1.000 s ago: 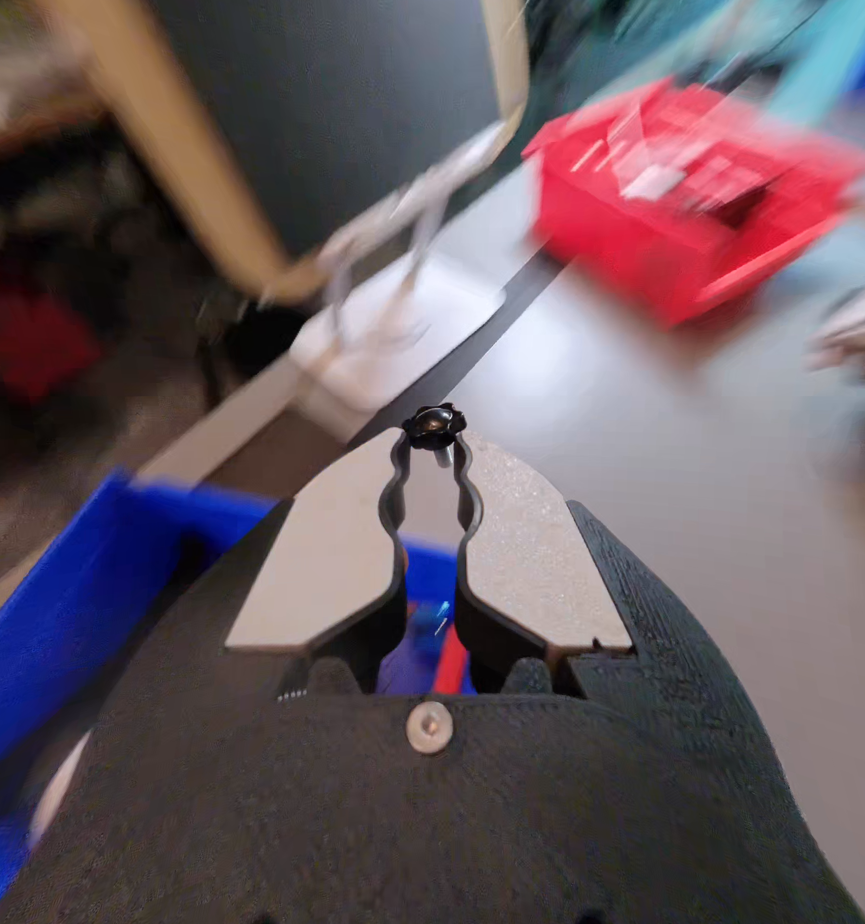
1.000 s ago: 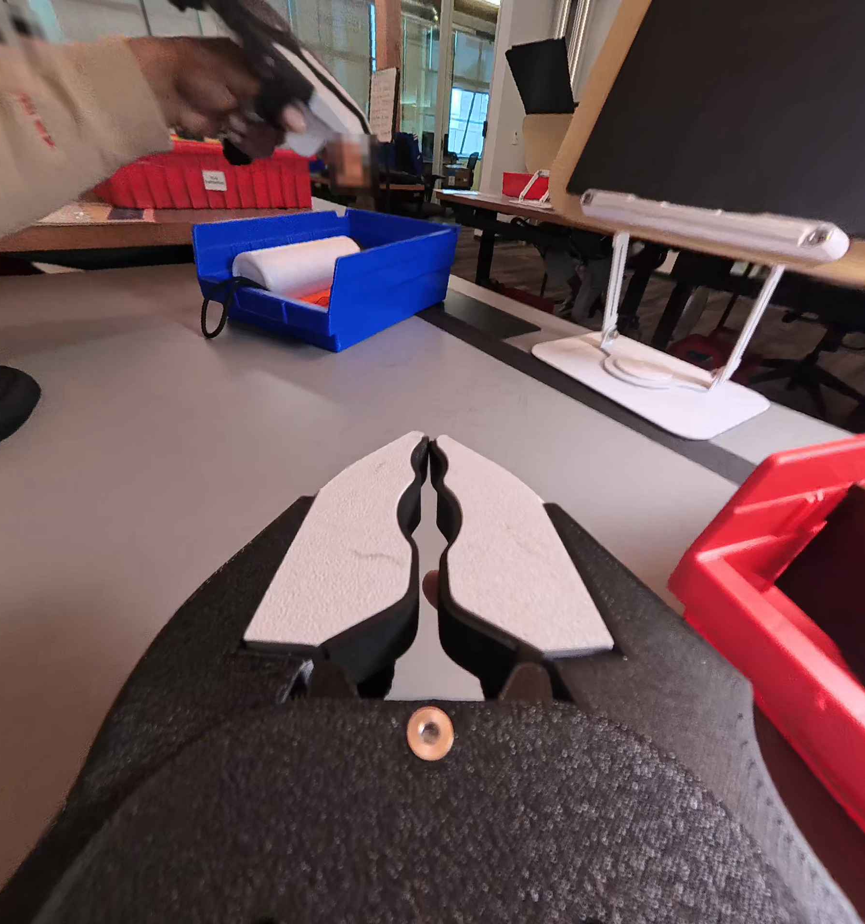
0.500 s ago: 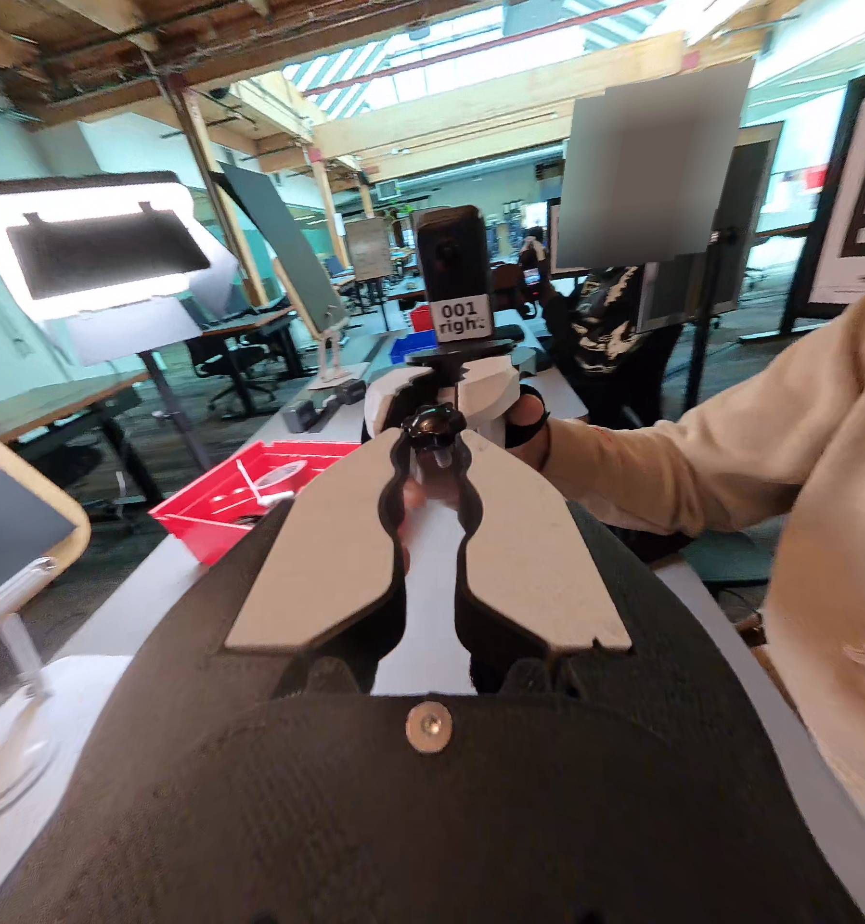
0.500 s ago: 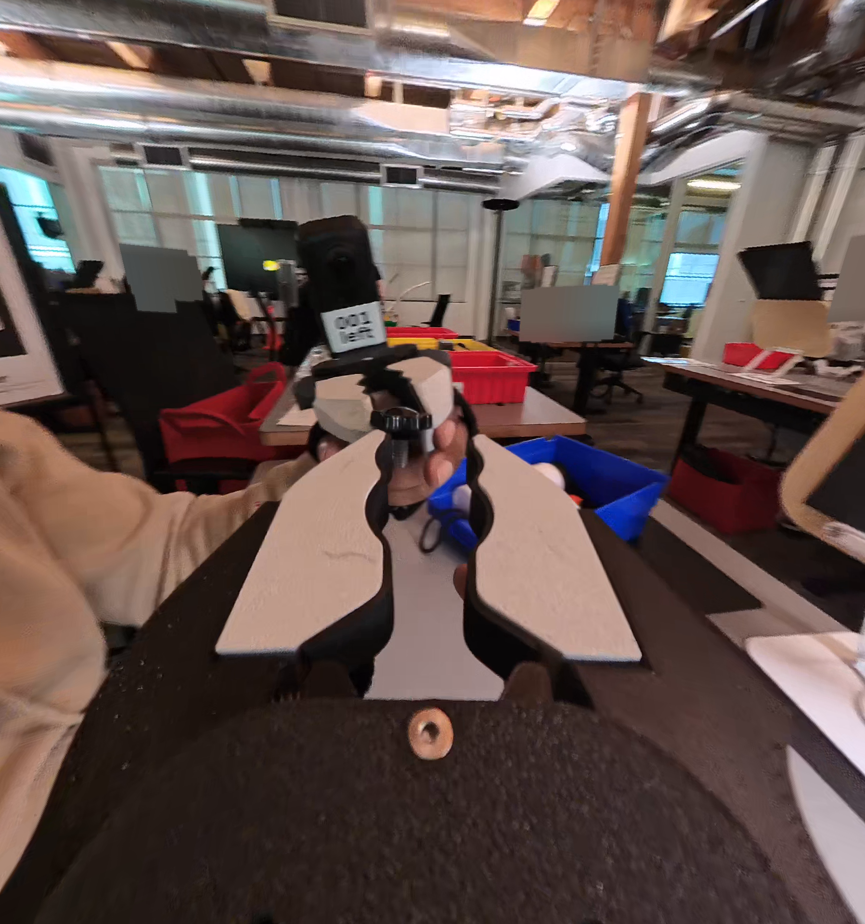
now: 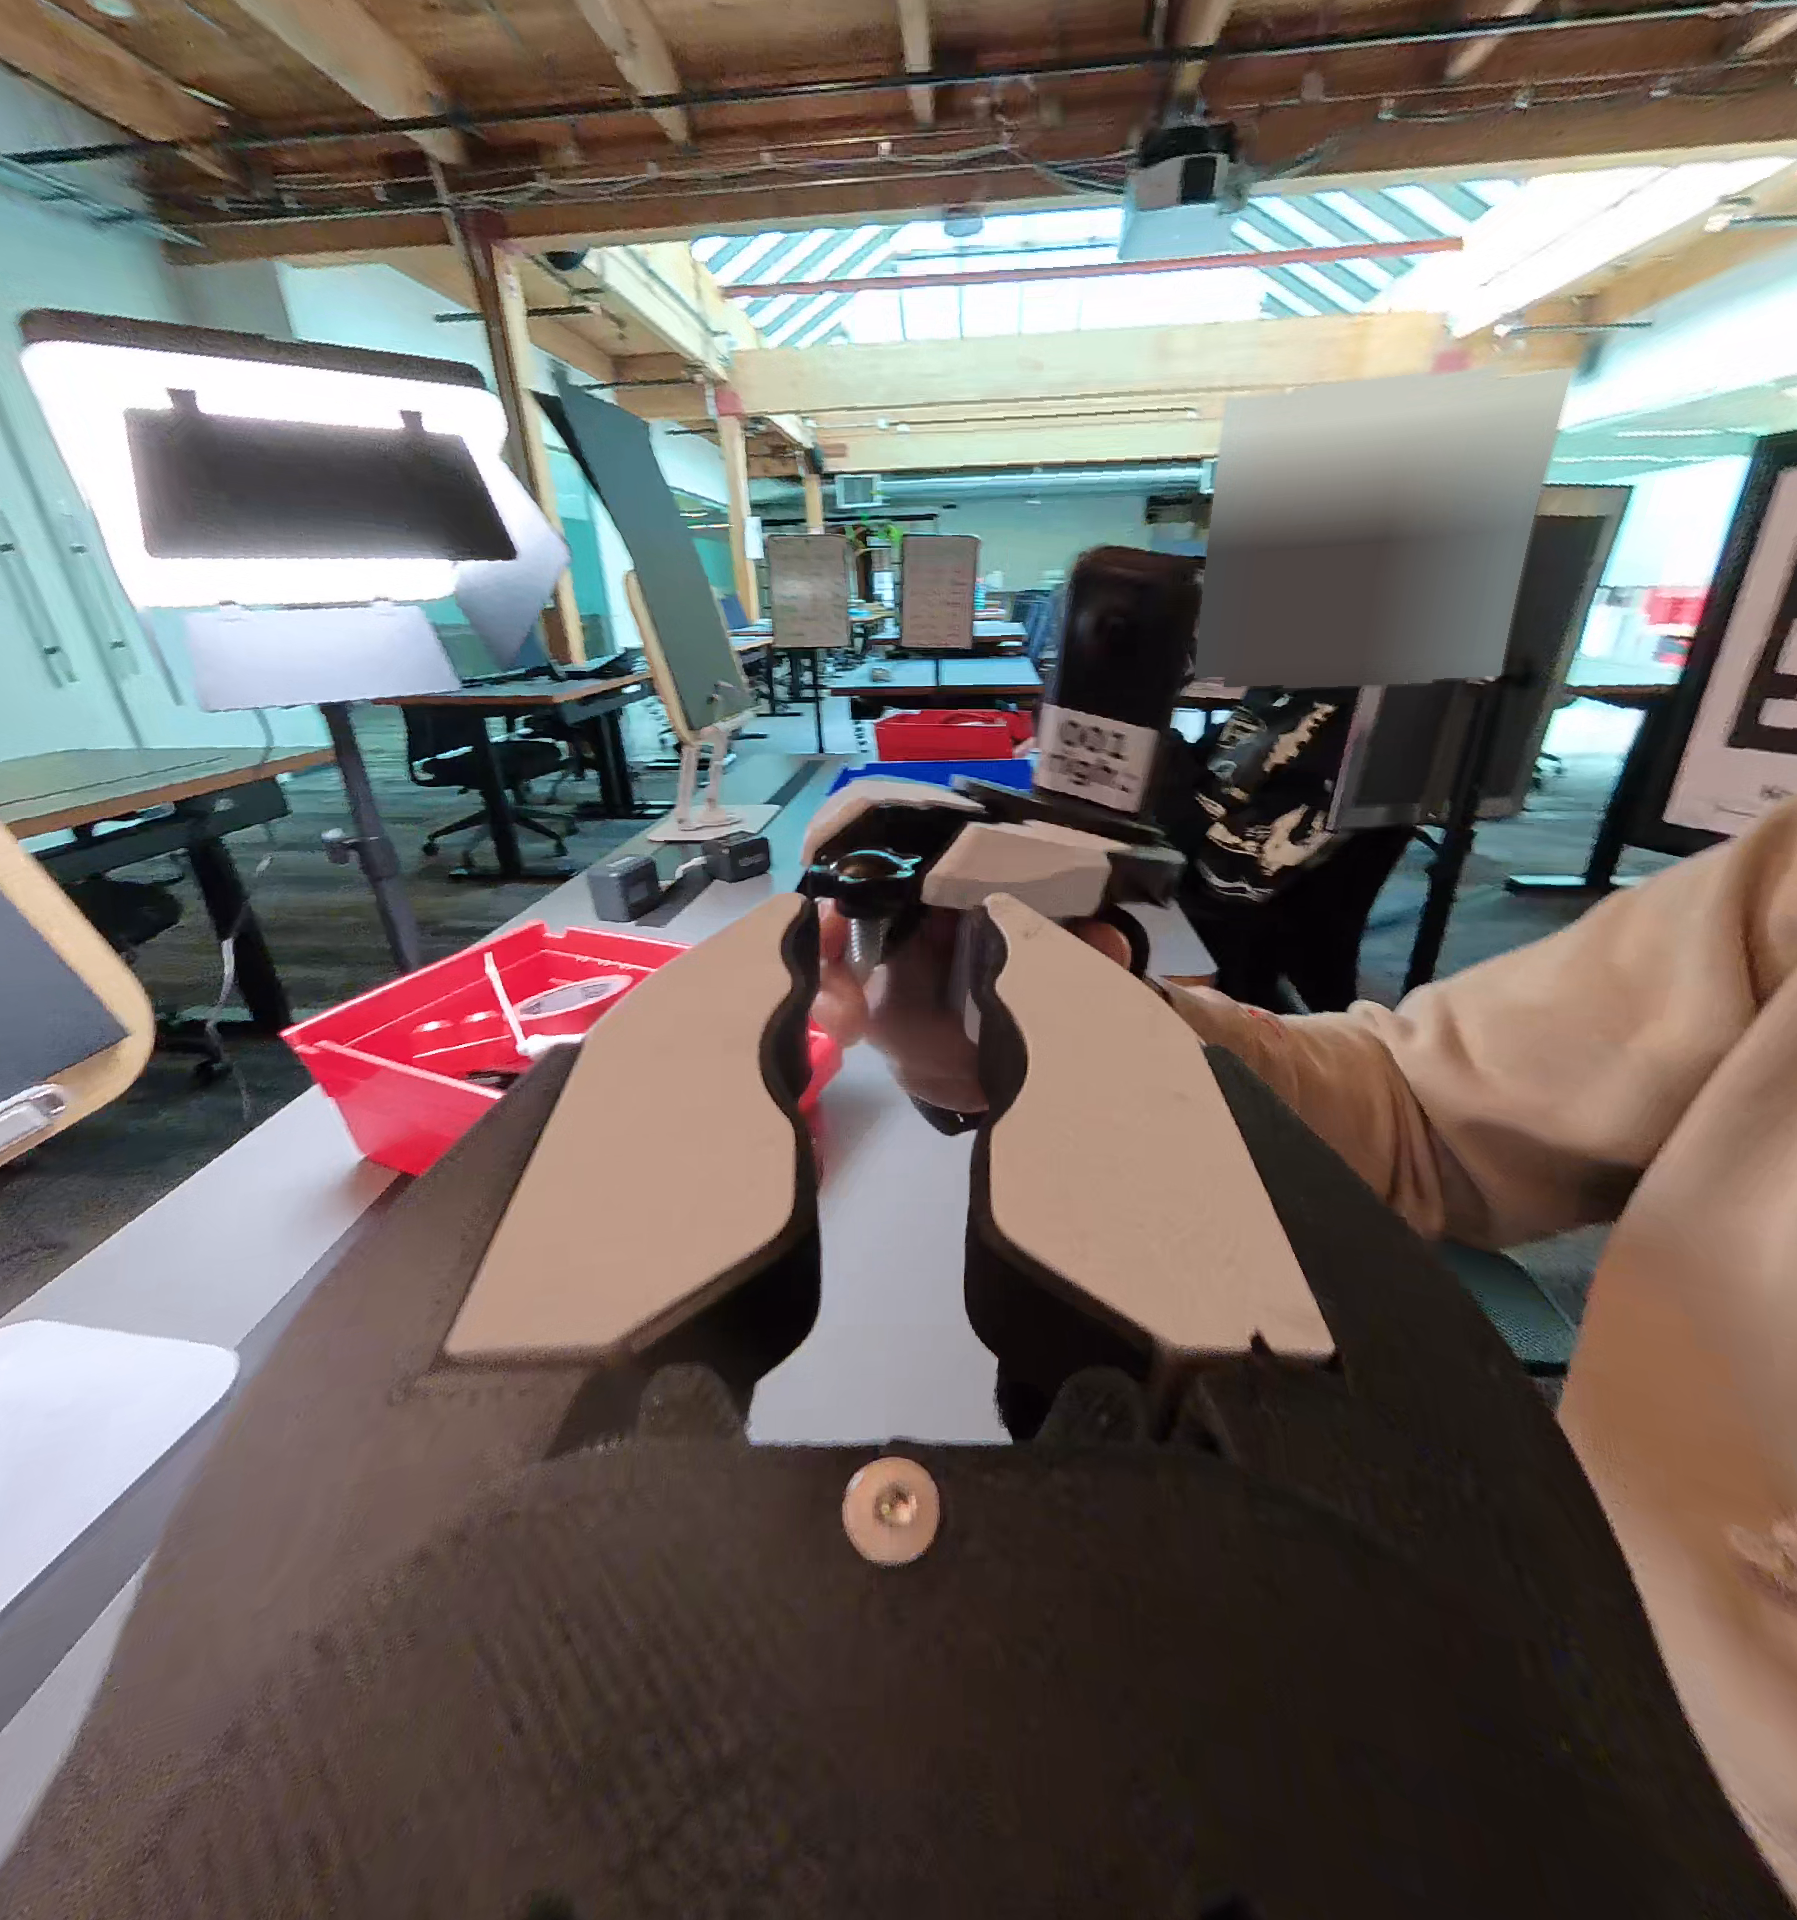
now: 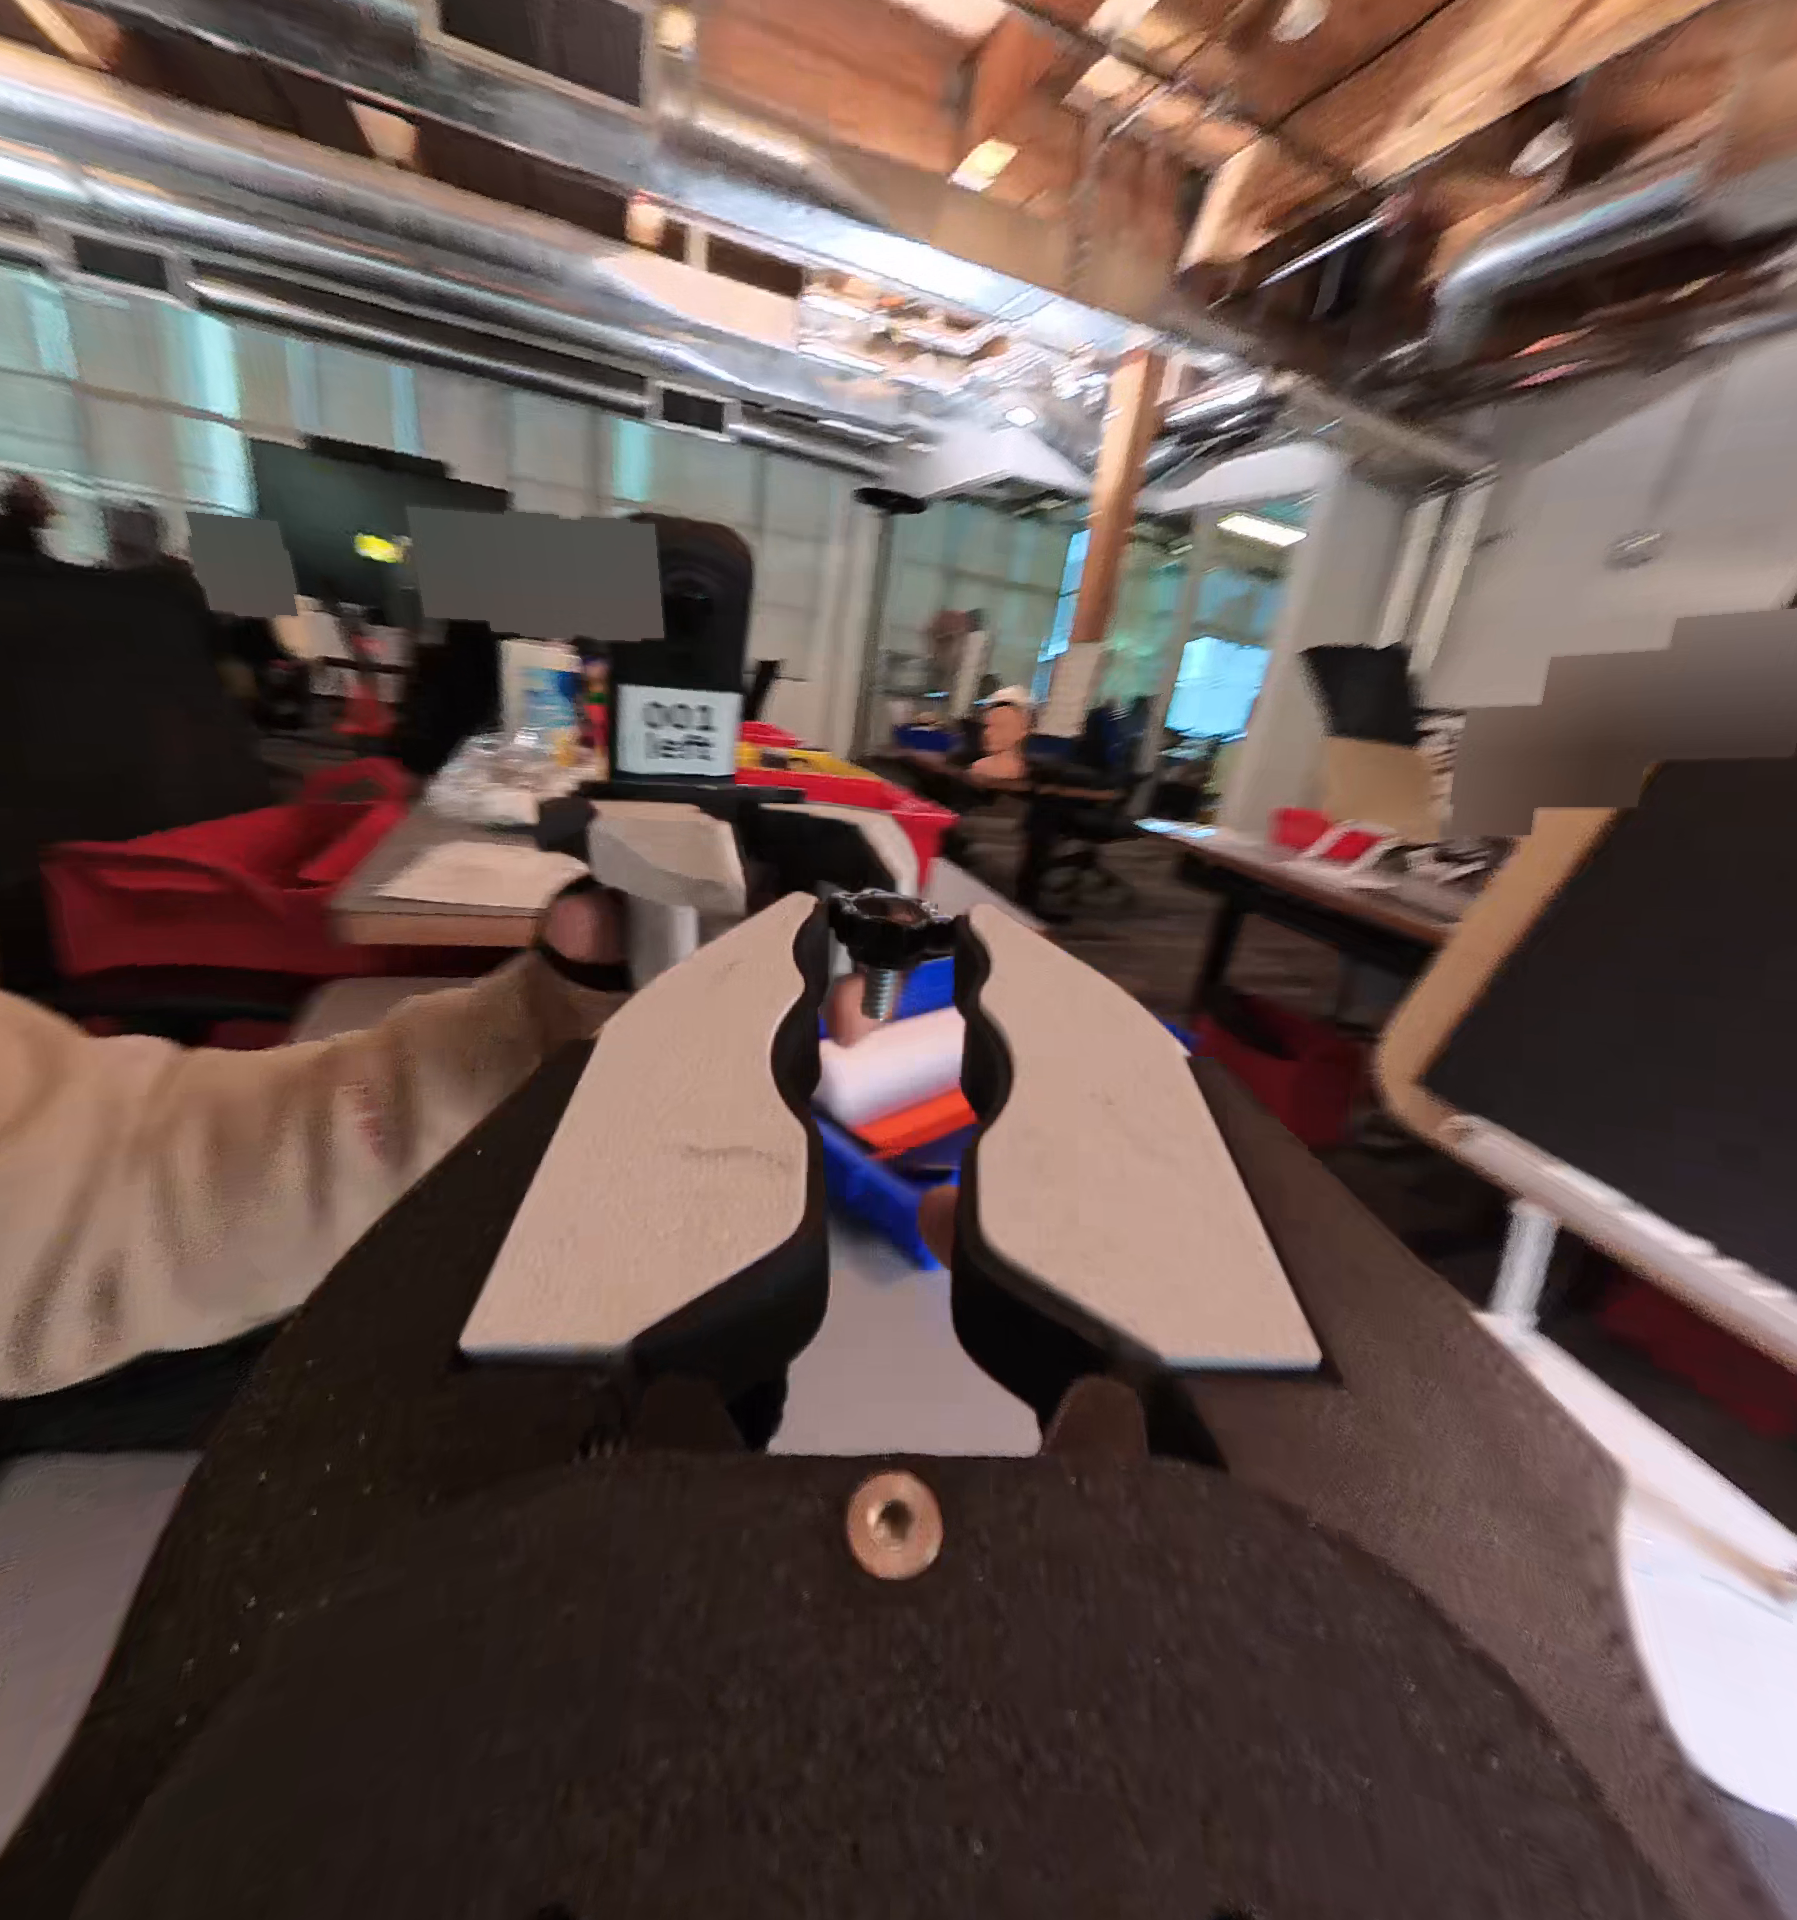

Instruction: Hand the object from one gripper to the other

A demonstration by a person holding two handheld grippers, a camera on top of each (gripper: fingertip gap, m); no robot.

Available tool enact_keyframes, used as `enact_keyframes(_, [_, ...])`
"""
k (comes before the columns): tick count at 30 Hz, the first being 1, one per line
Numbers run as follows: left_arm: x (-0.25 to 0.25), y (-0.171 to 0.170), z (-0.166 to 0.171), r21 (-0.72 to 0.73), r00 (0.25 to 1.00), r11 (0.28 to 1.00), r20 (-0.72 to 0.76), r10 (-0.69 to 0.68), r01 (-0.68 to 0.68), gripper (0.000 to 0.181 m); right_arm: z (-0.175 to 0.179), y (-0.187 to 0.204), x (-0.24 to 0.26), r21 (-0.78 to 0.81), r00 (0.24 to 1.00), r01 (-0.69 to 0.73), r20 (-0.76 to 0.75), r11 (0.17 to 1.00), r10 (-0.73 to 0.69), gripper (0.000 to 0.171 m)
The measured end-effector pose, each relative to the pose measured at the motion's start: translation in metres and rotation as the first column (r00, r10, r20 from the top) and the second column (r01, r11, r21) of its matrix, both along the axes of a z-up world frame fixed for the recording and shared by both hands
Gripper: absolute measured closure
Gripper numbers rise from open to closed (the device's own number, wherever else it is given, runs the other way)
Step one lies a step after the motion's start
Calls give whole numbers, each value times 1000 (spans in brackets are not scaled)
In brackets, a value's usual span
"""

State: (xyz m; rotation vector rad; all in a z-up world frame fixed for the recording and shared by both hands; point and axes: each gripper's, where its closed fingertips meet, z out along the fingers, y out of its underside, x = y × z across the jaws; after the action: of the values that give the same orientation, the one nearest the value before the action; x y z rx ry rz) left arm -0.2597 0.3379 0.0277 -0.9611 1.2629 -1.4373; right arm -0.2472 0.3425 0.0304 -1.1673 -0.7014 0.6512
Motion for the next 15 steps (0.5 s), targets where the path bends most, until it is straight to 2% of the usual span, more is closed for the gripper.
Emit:
enact_keyframes(3, [3,7,0,13,998,998,-7,69,-69,153,4,2,3,147,988,150,13,978,-153,149])
enact_keyframes(6, [2,1,4,-23,999,999,10,34,-34,152,5,-2,-4,278,961,249,48,928,-273,149])
enact_keyframes(10, [4,-2,2,-10,999,999,-8,44,-44,152,4,-4,-8,489,858,394,106,778,-502,149])
enact_keyframes(12, [7,-3,1,-8,997,998,-27,66,-66,152,1,-4,-12,580,794,415,145,701,-590,149])
enact_keyframes(15, [12,3,-8,58,982,986,-92,163,-158,155,-4,-3,-15,645,732,425,168,635,-660,150])
